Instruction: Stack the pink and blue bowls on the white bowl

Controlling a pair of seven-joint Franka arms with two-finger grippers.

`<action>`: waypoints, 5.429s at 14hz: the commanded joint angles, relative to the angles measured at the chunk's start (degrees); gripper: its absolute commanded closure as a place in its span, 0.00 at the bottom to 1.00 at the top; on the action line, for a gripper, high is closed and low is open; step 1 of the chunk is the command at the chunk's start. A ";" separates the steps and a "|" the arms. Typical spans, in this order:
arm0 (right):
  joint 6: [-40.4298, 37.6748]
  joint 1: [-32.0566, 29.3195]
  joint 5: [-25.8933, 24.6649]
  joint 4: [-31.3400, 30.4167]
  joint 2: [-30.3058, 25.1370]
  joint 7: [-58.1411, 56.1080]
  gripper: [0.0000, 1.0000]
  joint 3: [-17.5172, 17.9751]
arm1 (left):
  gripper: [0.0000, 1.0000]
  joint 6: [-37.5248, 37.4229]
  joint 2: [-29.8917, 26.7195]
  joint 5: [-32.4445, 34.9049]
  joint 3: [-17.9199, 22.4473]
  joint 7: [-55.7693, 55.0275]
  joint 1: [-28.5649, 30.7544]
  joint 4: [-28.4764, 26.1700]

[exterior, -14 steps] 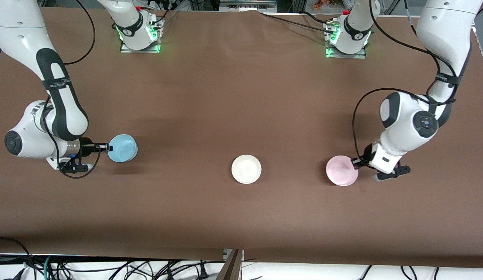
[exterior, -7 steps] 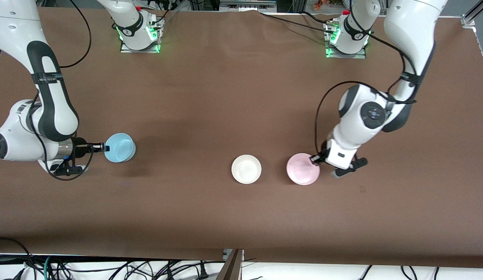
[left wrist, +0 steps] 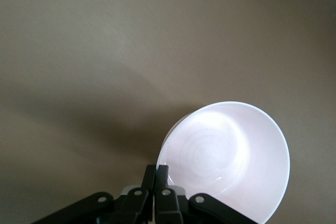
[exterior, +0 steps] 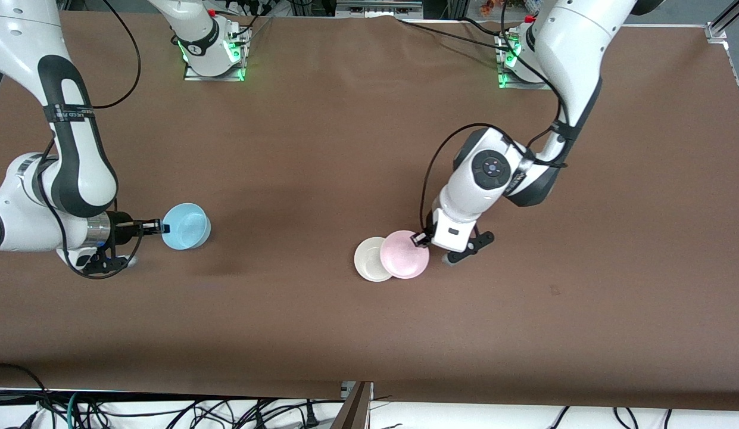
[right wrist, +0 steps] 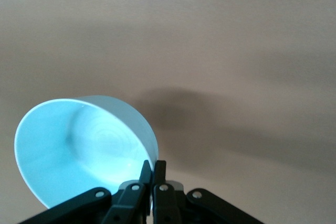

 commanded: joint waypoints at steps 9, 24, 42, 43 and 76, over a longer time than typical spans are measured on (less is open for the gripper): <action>-1.63 3.25 1.01 1.15 -0.78 10.28 1.00 2.08 | 1.00 -1.28 6.28 1.57 5.91 -8.19 -9.82 8.77; 0.13 8.87 1.10 3.09 -1.04 29.09 1.00 6.04 | 1.00 -0.57 9.09 1.57 6.52 -8.37 -9.82 9.82; 14.26 22.75 1.19 5.55 1.07 56.14 1.00 6.13 | 0.53 -20.05 6.90 0.96 5.91 -5.31 -4.65 23.43; 16.72 24.24 1.10 5.72 1.68 58.61 1.00 6.13 | 0.55 -24.26 6.11 0.87 5.65 -2.77 -3.33 25.97; 30.98 35.60 -1.01 16.01 16.01 70.94 1.00 5.69 | 0.46 -50.24 -36.96 -1.24 21.46 65.37 12.16 -1.33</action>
